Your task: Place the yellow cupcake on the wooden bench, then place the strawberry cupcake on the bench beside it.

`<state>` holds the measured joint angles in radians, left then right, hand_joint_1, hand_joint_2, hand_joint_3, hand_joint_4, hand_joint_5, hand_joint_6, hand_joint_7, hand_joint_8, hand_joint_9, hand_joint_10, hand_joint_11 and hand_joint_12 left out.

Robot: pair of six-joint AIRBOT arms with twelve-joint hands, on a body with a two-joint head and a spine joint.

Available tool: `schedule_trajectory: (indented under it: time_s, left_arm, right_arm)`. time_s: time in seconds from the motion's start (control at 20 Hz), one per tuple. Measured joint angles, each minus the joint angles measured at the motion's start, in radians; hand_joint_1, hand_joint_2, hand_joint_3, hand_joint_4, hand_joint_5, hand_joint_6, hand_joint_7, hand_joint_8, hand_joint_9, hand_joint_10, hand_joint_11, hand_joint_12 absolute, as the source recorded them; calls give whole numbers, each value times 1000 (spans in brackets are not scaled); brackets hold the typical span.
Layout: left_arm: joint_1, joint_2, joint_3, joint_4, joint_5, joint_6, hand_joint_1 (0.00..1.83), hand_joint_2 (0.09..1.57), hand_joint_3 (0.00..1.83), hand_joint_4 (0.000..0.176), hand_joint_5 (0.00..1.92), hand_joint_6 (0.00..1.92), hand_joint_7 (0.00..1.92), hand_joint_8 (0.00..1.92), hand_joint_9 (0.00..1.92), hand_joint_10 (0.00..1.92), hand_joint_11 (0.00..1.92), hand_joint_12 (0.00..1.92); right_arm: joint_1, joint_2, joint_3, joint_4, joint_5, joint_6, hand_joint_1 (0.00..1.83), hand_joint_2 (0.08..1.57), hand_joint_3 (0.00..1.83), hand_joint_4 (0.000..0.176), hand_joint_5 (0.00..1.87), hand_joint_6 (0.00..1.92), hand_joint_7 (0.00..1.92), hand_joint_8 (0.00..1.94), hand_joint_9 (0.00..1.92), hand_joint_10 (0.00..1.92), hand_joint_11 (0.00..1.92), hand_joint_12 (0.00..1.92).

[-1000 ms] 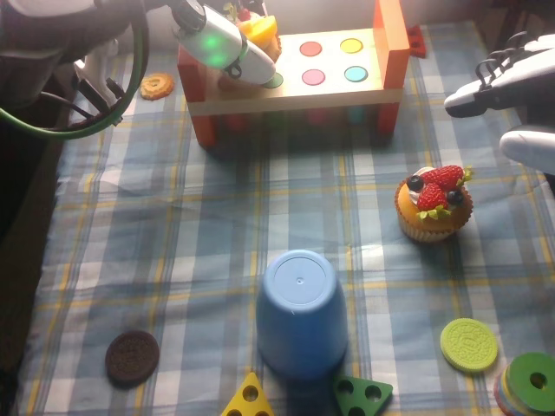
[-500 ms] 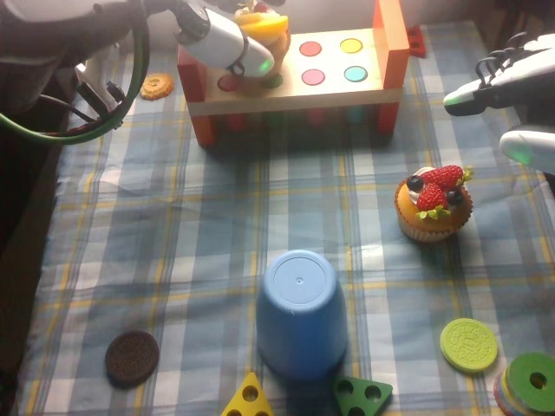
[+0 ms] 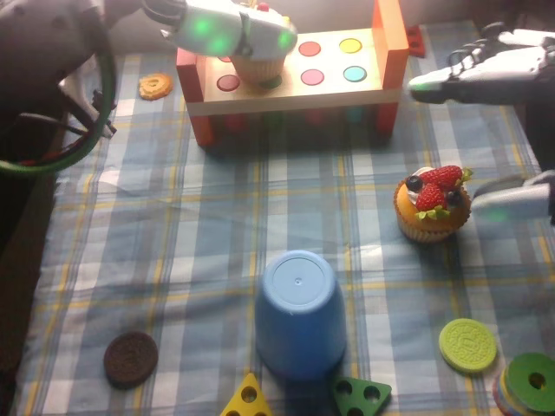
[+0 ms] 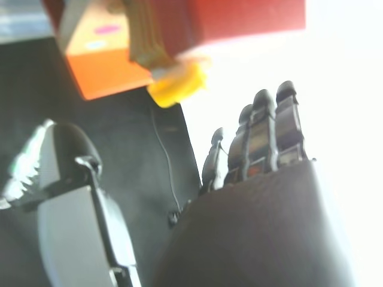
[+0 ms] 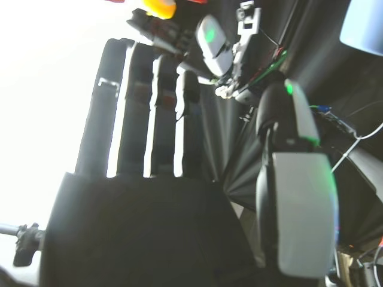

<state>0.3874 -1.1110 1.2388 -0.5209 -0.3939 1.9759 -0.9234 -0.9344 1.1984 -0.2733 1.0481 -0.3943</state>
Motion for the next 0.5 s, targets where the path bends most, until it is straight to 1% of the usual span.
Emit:
schedule_trajectory:
  time_s: [0.05, 0.1, 0.15, 0.2, 0.25, 0.3, 0.35, 0.4, 0.45, 0.5]
  left_arm:
    - [22, 31, -38, 39, -41, -60, 736, 910, 0, 176, 0, 0, 0, 0, 0, 0, 0, 0]
    - [61, 79, -93, 93, -97, -135, 732, 838, 0, 176, 0, 0, 0, 0, 0, 0, 0, 0]
    - [101, 137, -154, 151, -152, -193, 625, 776, 0, 176, 0, 0, 0, 0, 0, 0, 0, 0]
    - [124, 164, -184, 177, -180, -202, 646, 762, 0, 176, 0, 0, 0, 0, 0, 0, 0, 0]
    - [144, 200, -221, 195, -212, -211, 805, 726, 0, 176, 0, 0, 0, 0, 0, 0, 0, 0]
    - [160, 226, -247, 213, -248, -216, 859, 704, 0, 176, 0, 0, 0, 0, 0, 0, 0, 0]
    - [194, 249, -276, 232, -312, -235, 827, 725, 0, 176, 0, 0, 0, 0, 0, 0, 0, 0]
    - [209, 256, -285, 241, -339, -259, 827, 725, 0, 176, 0, 0, 0, 0, 0, 0, 0, 0]
    - [222, 260, -293, 247, -346, -280, 874, 740, 6, 176, 0, 0, 0, 0, 0, 0, 0, 0]
    - [231, 260, -294, 263, -351, -303, 877, 765, 15, 176, 0, 0, 0, 0, 0, 0, 0, 0]
  right_arm:
    - [18, -8, 8, -24, -18, 8, 702, 951, 0, 101, 360, 1, 479, 1, 486, 2, 45, 998]
    - [43, -27, 29, -60, -47, 33, 685, 963, 0, 104, 373, 1, 477, 0, 469, 0, 52, 914]
    - [48, -54, 57, -78, -72, 63, 691, 962, 0, 71, 402, 1, 540, 4, 542, 13, 116, 987]
    - [48, -66, 73, -96, -102, 84, 673, 975, 0, 74, 390, 4, 532, 4, 533, 4, 56, 1129]
    - [52, -82, 92, -132, -151, 104, 664, 986, 1, 72, 383, 1, 552, 5, 565, 12, 61, 1228]
    - [55, -93, 97, -146, -187, 108, 680, 984, 0, 70, 385, 2, 570, 10, 601, 26, 102, 1261]
    - [67, -105, 106, -171, -220, 111, 826, 941, 0, 28, 453, 11, 615, 9, 651, 32, 214, 1190]
    - [74, -110, 111, -173, -229, 110, 826, 941, 0, 28, 453, 11, 615, 9, 651, 32, 214, 1190]
    - [77, -113, 116, -172, -235, 110, 917, 921, 0, 32, 504, 9, 676, 20, 723, 63, 256, 1287]
    - [81, -115, 123, -175, -249, 110, 970, 932, 0, 27, 580, 12, 793, 38, 696, 369, 256, 1424]
